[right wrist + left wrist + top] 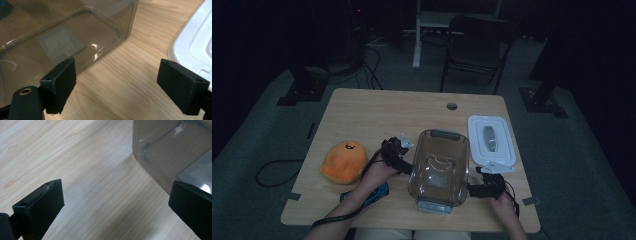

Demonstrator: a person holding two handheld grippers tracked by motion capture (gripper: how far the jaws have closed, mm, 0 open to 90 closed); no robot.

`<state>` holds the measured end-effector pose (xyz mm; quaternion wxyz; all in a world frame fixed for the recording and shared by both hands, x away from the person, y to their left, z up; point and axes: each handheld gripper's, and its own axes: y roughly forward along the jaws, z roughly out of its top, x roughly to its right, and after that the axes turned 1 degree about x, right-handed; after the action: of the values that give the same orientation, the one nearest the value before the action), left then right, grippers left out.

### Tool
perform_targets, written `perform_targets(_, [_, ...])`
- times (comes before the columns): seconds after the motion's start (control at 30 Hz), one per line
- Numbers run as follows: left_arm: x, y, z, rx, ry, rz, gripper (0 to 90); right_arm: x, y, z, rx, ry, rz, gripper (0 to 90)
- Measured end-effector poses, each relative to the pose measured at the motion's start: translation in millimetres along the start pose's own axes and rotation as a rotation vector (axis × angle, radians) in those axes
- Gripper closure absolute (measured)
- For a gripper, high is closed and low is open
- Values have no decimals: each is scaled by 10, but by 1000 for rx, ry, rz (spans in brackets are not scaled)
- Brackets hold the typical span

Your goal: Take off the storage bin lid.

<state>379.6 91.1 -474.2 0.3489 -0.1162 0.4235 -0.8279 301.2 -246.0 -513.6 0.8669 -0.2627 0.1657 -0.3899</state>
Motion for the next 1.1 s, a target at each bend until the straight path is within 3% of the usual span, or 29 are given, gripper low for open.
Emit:
perform_targets(0.23, [-172,20,4,0,10,-31,5,-109,46,11,18,-15,13,159])
perform_targets(0.43, [-326,11,-5,-9,-10,3,5,-219,131,18,20,-27,43,159])
perform_targets(0.77, [-530,-25,-52,-58,-52,25,5,-385,283,98,-3,-75,70,159])
perform_targets(0.93, [-597,-99,-90,-62,-78,26,5,-380,288,102,-5,-75,81,158])
perform_targets(1.1, [-581,-240,-147,-44,-79,25,5,-306,214,47,-9,-57,56,157])
